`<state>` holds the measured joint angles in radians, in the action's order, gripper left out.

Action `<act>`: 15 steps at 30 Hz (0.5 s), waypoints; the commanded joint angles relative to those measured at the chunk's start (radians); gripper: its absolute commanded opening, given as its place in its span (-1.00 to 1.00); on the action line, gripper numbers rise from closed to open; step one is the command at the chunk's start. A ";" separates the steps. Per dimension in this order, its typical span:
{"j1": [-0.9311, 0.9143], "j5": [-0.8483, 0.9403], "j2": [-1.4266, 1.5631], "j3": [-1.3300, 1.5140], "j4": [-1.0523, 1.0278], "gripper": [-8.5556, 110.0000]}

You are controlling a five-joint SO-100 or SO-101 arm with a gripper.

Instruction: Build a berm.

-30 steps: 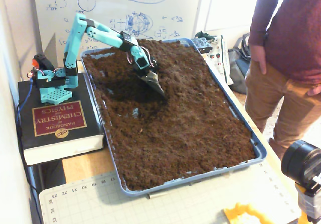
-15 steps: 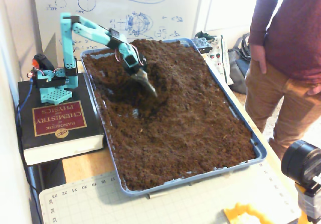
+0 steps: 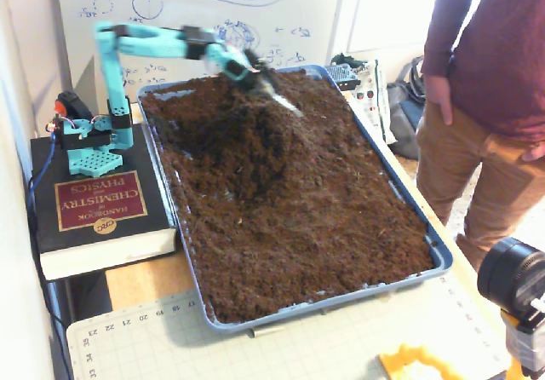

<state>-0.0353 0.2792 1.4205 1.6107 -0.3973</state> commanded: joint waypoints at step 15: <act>-0.035 -0.121 -0.977 -1.319 0.028 -0.85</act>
<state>-0.0506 0.1657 0.4387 0.5200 -0.3973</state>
